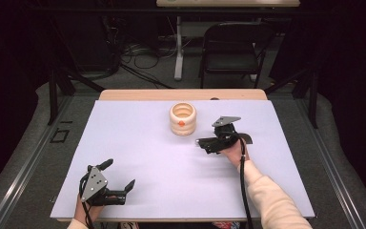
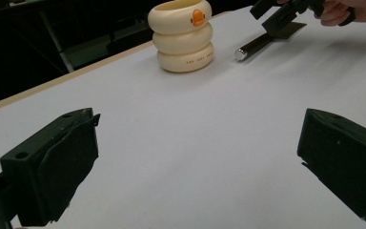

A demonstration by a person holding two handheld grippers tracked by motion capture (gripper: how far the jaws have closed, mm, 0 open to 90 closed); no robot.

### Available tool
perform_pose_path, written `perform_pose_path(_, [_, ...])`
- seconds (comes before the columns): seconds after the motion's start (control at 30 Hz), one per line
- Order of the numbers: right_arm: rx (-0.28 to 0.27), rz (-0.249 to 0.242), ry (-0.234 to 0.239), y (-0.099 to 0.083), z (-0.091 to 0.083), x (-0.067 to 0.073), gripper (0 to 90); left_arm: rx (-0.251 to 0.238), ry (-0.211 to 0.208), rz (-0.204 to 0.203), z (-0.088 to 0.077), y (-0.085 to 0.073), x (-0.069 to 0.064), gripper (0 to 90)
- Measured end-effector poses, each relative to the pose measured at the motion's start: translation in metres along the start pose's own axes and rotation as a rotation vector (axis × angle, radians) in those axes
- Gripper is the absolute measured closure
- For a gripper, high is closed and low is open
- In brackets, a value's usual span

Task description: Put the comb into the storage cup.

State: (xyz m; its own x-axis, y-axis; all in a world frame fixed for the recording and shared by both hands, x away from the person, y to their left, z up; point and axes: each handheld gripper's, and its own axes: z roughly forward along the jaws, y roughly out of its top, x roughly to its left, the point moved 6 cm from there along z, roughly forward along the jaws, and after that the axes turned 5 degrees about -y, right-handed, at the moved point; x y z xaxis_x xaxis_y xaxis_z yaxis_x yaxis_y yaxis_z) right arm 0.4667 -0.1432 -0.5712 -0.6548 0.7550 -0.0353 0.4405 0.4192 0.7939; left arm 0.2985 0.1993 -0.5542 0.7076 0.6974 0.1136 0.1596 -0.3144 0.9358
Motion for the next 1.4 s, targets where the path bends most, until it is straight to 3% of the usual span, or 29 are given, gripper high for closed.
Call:
perform_pose_path(0.3, [-0.004, 0.006, -0.016, 0.008, 0.008, -0.005, 0.8, 0.018, -0.019, -0.006, 0.003, -0.002, -0.001, 0.1])
perform_pose_path(0.43, [0.004, 0.008, -0.021, 0.01, 0.011, -0.006, 9.3, 0.018, -0.015, -0.008, 0.003, -0.001, -0.001, 0.1])
perform_pose_path(0.47, [0.014, -0.001, -0.026, 0.01, 0.014, -0.006, 16.5, 0.017, -0.015, -0.007, 0.003, -0.001, -0.001, 0.1])
perform_pose_path(0.53, [0.022, -0.003, -0.035, 0.01, 0.016, -0.006, 18.6, 0.022, -0.013, -0.003, 0.004, -0.001, -0.001, 0.1])
perform_pose_path(0.6, [0.022, -0.001, -0.051, 0.012, 0.019, -0.007, 37.7, 0.025, -0.013, -0.007, 0.004, -0.002, 0.0, 0.1])
perform_pose_path(0.63, [0.022, -0.001, -0.051, 0.012, 0.019, -0.007, 37.7, 0.025, -0.013, -0.007, 0.004, -0.002, 0.0, 0.1])
perform_pose_path(0.67, [0.026, -0.006, -0.042, 0.014, 0.02, -0.006, 54.1, 0.023, -0.012, -0.007, 0.003, -0.002, 0.0, 0.1])
perform_pose_path(0.7, [0.026, -0.006, -0.042, 0.014, 0.02, -0.006, 54.1, 0.023, -0.012, -0.007, 0.003, -0.002, 0.0, 0.1])
perform_pose_path(0.77, [0.039, -0.042, -0.043, 0.013, 0.023, -0.004, 65.9, 0.023, -0.011, -0.007, 0.003, -0.002, 0.0, 0.1])
perform_pose_path(0.93, [0.064, -0.079, -0.042, 0.014, 0.03, 0.002, 85.0, 0.029, -0.016, -0.004, 0.004, -0.002, -0.001, 0.1])
perform_pose_path(1.07, [0.078, -0.1, -0.045, 0.015, 0.034, 0.007, 90.0, 0.031, -0.015, -0.006, 0.004, -0.002, -0.001, 0.1])
perform_pose_path(1.4, [0.13, -0.135, -0.026, 0.012, 0.042, 0.017, 90.0, 0.032, -0.017, -0.005, 0.003, -0.003, -0.001, 0.1])
